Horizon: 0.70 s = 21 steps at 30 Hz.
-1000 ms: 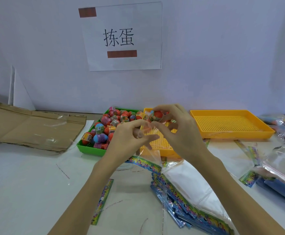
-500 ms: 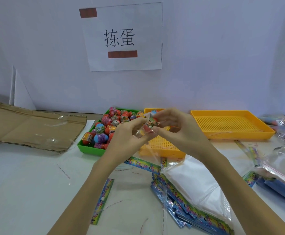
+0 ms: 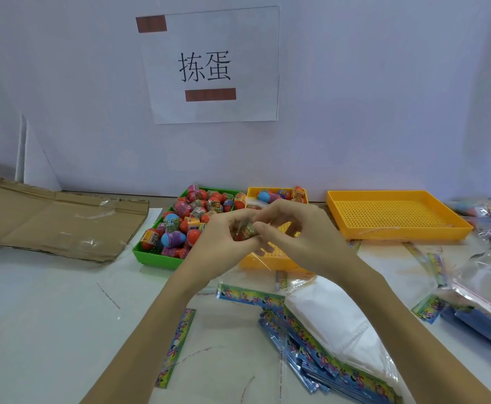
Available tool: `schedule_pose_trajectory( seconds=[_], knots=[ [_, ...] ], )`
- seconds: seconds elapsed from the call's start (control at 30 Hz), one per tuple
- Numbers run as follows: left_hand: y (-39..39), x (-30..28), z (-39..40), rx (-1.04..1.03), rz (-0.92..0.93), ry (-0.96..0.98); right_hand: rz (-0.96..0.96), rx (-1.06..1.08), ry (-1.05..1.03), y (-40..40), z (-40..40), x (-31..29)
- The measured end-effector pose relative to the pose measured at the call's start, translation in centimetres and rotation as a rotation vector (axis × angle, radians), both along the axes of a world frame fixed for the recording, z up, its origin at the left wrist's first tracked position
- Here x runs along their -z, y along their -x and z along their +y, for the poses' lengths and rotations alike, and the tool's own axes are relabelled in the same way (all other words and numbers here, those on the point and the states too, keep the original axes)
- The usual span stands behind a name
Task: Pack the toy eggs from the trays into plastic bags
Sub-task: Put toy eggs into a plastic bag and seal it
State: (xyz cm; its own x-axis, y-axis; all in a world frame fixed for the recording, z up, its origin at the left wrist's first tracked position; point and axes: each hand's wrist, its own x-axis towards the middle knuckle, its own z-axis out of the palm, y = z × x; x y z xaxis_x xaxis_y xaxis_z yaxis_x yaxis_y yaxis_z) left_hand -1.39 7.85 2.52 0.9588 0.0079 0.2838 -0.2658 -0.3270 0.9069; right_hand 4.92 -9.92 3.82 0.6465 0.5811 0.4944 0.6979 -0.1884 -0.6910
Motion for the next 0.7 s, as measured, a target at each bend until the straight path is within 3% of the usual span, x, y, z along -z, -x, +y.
schedule_pose_trajectory(
  seconds=[0.7],
  knots=[
    [-0.1,-0.2,0.2,0.042,0.026,0.05,-0.161,0.124,0.0,1.4,1.1,0.4]
  ],
)
